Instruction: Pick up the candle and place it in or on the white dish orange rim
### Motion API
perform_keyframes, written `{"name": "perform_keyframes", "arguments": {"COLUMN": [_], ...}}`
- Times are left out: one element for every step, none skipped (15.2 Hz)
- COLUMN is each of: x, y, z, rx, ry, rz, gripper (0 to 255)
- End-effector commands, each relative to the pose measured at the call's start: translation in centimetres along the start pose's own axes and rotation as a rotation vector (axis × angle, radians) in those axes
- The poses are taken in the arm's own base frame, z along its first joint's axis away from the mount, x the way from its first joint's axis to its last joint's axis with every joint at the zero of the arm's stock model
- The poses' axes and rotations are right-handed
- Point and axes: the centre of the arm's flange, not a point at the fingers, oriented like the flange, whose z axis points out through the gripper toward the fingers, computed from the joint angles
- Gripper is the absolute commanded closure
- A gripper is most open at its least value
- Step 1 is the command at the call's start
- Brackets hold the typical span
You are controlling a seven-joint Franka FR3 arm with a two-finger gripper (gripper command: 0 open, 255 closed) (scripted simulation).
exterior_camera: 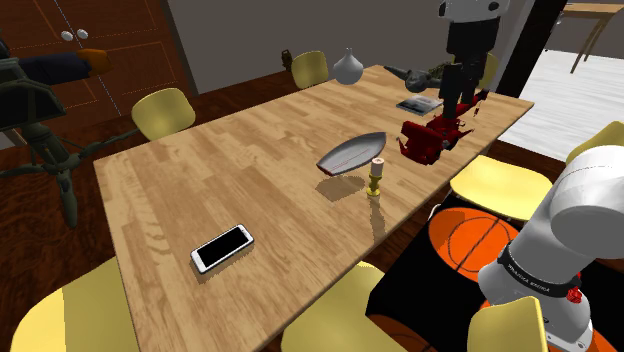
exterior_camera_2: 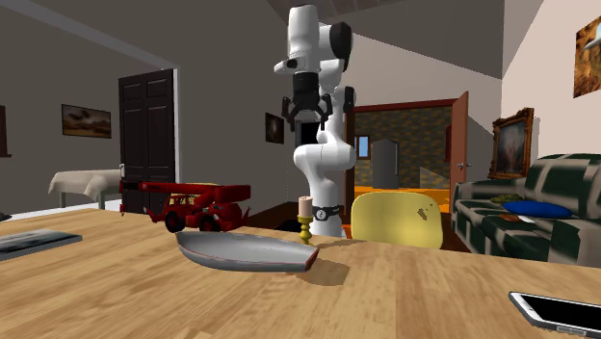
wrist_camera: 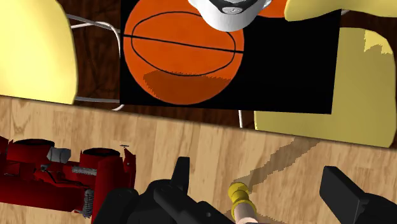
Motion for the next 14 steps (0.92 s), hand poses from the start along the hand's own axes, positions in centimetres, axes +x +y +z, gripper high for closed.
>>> {"name": "perform_keyframes", "arguments": {"x": [0.0, 0.4, 0.8, 1.2, 1.6, 2.1, 2.6, 3.1, 3.6, 4.1, 4.7, 5.3, 5.9, 6.5], "y": [0.0, -0.2, -0.4, -0.6, -0.8, -1.0, -1.2, -1.4, -1.6, -1.9, -2.1, -2.3, -2.5, -2.7], "z": [0.0, 1.1, 2.2, 3.3, 4.4, 5.5, 6.6, 7.7, 8.7, 9.8, 10.8, 11.9, 12.9, 13.9], "rx": [0.000, -0.003, -0.006, -0.010, -0.013, -0.016, -0.019, -0.023, -0.026, -0.029, -0.032, -0.036, -0.039, -0.042], "ry": [0.000, 0.020, 0.039, 0.059, 0.079, 0.099, 0.118, 0.138, 0.158, 0.177, 0.197, 0.217, 0.237, 0.256], "rz": [0.000, -0.010, -0.019, -0.029, -0.039, -0.049, -0.058, -0.068, -0.078, -0.088, -0.097, -0.107, -0.117, -0.127], "gripper": [0, 0, 0, 0, 0, 0, 0, 0, 0, 0, 0, 0, 0, 0]}}
